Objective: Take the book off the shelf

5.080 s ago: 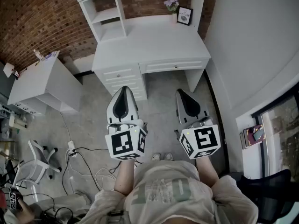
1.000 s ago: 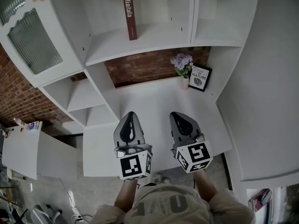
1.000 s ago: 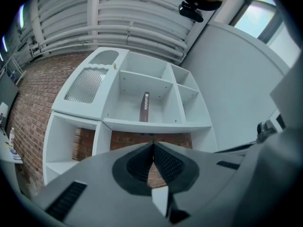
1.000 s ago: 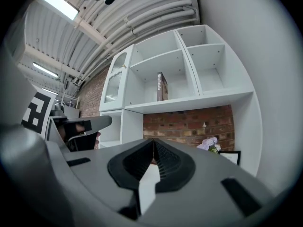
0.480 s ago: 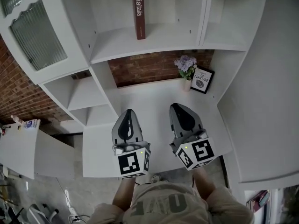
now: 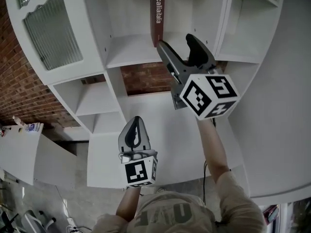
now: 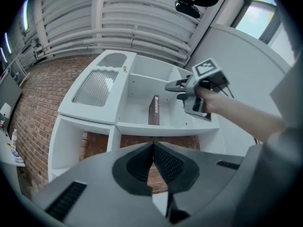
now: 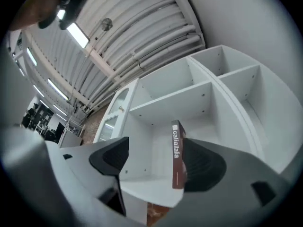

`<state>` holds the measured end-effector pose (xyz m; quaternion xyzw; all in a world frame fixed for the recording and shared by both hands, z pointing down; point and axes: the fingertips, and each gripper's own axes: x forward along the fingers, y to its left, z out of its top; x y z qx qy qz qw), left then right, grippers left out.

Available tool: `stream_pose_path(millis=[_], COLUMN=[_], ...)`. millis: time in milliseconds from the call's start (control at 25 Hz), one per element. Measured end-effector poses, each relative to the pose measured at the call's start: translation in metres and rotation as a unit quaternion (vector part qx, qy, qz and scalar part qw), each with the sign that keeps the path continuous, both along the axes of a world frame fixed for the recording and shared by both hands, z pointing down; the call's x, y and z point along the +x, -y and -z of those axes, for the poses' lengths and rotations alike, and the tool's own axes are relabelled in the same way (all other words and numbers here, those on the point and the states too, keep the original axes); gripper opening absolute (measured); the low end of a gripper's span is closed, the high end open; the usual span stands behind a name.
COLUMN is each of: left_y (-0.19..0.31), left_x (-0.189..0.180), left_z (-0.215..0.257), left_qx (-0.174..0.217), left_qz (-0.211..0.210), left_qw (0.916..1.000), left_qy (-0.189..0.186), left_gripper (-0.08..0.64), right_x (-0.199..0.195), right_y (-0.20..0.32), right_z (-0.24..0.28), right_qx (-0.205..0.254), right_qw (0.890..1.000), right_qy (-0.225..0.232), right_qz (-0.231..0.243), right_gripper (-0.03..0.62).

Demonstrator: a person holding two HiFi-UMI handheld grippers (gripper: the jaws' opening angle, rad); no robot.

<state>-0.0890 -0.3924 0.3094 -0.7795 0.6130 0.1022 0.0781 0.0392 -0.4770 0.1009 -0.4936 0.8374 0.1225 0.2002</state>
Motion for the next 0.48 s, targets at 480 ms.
stream_pose_path(millis=[480], left_y=[0.004], left_x=[-0.027], left_z=[-0.004], left_qx=[-0.001], left_qz=[0.023], left_qw=[0.9997], left_qy=[0.0], left_gripper=[0.012], right_x=[-0.005], right_y=[0.185], right_z=[0.021], right_qx=[-0.181], right_qw=[0.978], right_qy=[-0.014], right_qz=[-0.107], right_gripper=[0.339])
